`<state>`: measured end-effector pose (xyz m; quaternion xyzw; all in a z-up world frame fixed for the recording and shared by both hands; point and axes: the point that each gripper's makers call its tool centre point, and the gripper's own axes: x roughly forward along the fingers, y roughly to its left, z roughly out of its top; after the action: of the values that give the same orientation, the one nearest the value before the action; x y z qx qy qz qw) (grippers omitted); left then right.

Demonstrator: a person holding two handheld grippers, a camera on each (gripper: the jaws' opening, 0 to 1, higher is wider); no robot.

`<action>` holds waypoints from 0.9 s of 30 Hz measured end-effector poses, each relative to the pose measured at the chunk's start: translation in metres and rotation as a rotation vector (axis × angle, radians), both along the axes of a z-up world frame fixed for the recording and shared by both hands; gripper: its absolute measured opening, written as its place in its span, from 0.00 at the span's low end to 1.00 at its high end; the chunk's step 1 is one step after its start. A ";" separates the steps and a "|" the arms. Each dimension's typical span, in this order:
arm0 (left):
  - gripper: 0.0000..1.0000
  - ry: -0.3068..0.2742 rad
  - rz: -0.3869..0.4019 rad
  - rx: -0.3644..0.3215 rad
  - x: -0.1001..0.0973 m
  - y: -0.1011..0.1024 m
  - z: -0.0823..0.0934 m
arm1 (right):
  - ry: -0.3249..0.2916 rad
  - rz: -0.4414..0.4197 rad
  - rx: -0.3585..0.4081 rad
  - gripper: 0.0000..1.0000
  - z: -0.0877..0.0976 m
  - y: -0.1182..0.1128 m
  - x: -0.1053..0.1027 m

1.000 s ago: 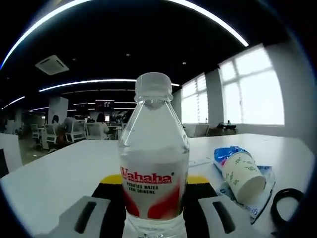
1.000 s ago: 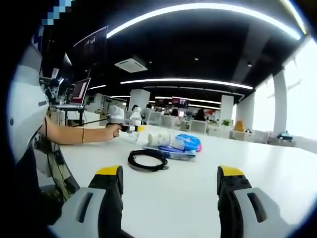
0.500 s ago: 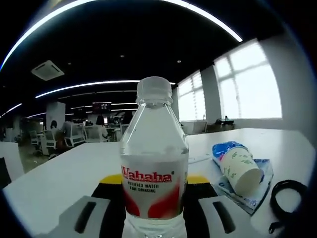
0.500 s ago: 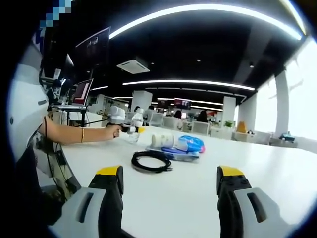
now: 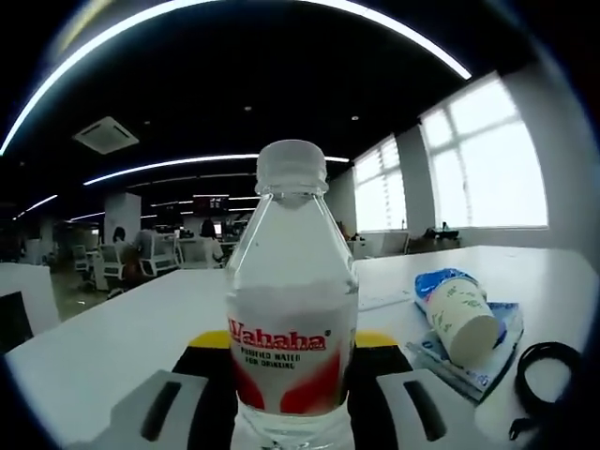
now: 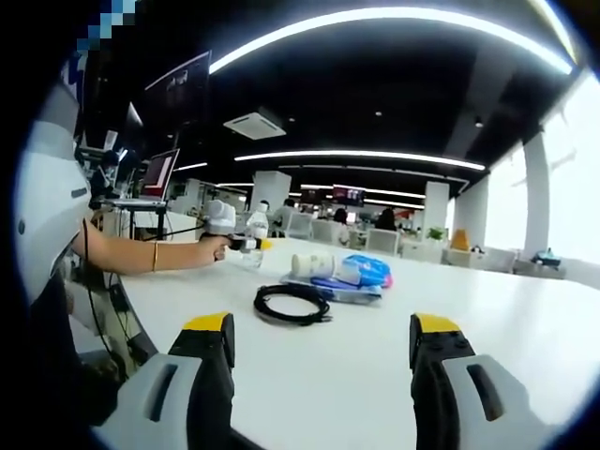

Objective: Arrange the tabletop items into an orderly group along one side of the table until the central work area is clear of visible clutter.

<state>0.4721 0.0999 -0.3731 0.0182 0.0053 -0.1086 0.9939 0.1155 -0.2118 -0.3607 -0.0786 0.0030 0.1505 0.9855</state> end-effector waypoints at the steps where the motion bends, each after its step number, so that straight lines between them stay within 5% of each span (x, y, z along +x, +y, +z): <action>1: 0.43 0.001 0.007 0.002 0.000 0.002 0.000 | 0.001 0.001 0.000 0.73 0.000 0.001 0.000; 8: 0.43 0.004 0.070 -0.009 -0.001 0.018 0.000 | -0.001 0.004 0.001 0.73 0.000 0.002 0.000; 27: 0.44 -0.045 0.190 -0.043 -0.007 0.024 0.001 | 0.010 0.022 -0.002 0.71 -0.003 0.004 0.000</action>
<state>0.4651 0.1238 -0.3717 -0.0011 -0.0177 -0.0133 0.9998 0.1157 -0.2080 -0.3637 -0.0790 0.0071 0.1619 0.9836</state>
